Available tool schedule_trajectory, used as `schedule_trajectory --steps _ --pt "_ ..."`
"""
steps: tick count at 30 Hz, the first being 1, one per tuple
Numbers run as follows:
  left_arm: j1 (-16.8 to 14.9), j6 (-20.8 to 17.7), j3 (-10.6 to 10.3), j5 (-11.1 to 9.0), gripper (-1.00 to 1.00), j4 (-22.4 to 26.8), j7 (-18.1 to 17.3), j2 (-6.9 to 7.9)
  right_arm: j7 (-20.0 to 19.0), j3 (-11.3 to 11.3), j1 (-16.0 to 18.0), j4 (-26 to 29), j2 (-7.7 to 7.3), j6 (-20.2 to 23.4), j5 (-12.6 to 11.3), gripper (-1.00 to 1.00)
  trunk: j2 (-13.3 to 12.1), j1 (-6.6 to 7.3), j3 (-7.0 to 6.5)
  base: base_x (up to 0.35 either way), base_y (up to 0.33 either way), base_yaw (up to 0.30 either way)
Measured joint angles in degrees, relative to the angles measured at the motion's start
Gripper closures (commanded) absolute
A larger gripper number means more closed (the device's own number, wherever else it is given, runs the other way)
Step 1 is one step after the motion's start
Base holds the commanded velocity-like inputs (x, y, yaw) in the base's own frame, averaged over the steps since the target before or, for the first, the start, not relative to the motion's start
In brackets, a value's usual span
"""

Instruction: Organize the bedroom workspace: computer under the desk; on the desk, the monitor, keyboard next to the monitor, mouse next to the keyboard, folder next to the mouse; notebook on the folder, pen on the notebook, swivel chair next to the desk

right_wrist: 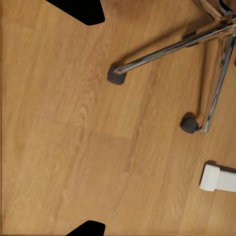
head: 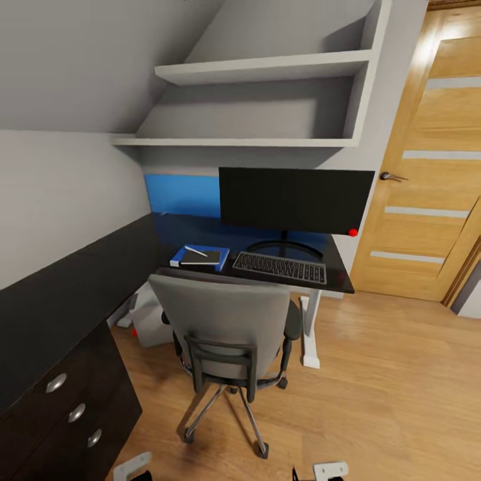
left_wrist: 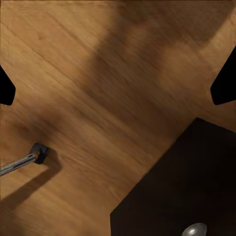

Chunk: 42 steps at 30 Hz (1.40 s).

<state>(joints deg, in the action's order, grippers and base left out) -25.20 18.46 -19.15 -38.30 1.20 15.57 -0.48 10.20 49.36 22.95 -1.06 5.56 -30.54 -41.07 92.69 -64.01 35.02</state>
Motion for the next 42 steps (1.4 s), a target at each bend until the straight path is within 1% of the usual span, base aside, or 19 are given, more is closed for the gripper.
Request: schedule_trajectory --steps 2,3,8,9,12,13,28,32,42 --pt "-0.01 -1.93 -0.02 0.12 -1.00 -0.03 -0.15 0.77 0.04 -0.06 -0.17 -0.03 0.06 0.07 -0.09 -1.00 -0.80 0.44 -0.36 0.000 0.000 0.000" --pt "-0.01 -2.44 -0.05 0.17 -1.00 -0.05 -0.77 0.96 0.01 -0.11 -0.21 -0.04 -0.04 0.15 -0.13 -1.00 -1.20 0.66 -0.54 0.000 0.000 0.000" --pt "1.20 -2.75 -0.05 0.15 -1.00 -0.08 -3.85 1.07 -0.20 -0.11 -0.23 -0.02 -0.11 1.62 -0.16 -1.00 -3.21 1.76 -1.44 0.000 0.000 0.000" --pt "1.75 -2.72 -0.03 0.15 -1.00 -0.07 -4.89 1.14 -0.25 -0.06 -0.23 0.00 -0.10 2.20 -0.13 -1.00 -3.61 1.98 -1.61 0.000 0.000 0.000" --pt "2.02 -2.70 -0.04 0.19 -1.00 -0.07 -5.37 1.46 -0.21 -0.09 -0.23 -0.04 -0.18 2.55 -0.07 -1.00 -4.81 2.64 -2.15 0.000 0.000 0.000" --pt "3.11 -2.69 0.00 0.17 -1.00 -0.04 -5.55 1.56 -0.10 -0.11 -0.23 -0.05 -0.32 2.71 0.00 -1.00 -5.21 2.86 -2.33 0.000 0.000 0.000" --pt "3.24 -3.37 -0.17 0.23 -1.00 -0.02 -5.42 1.36 -0.09 -0.09 -0.23 -0.05 -0.33 2.72 0.02 -1.00 -11.23 6.15 -5.03 0.000 0.000 0.000" --pt "3.24 -4.02 -0.15 0.24 -1.00 -0.04 -5.34 1.39 -0.09 -0.09 -0.24 -0.05 -0.33 2.72 0.01 -1.00 -11.25 6.16 -5.03 0.000 0.000 0.000" --pt "3.24 -4.37 -0.22 0.25 -1.00 -0.03 -5.21 1.23 -0.09 -0.09 -0.23 -0.05 -0.33 2.72 0.02 -1.00 -15.24 8.35 -6.83 0.000 0.000 0.000"
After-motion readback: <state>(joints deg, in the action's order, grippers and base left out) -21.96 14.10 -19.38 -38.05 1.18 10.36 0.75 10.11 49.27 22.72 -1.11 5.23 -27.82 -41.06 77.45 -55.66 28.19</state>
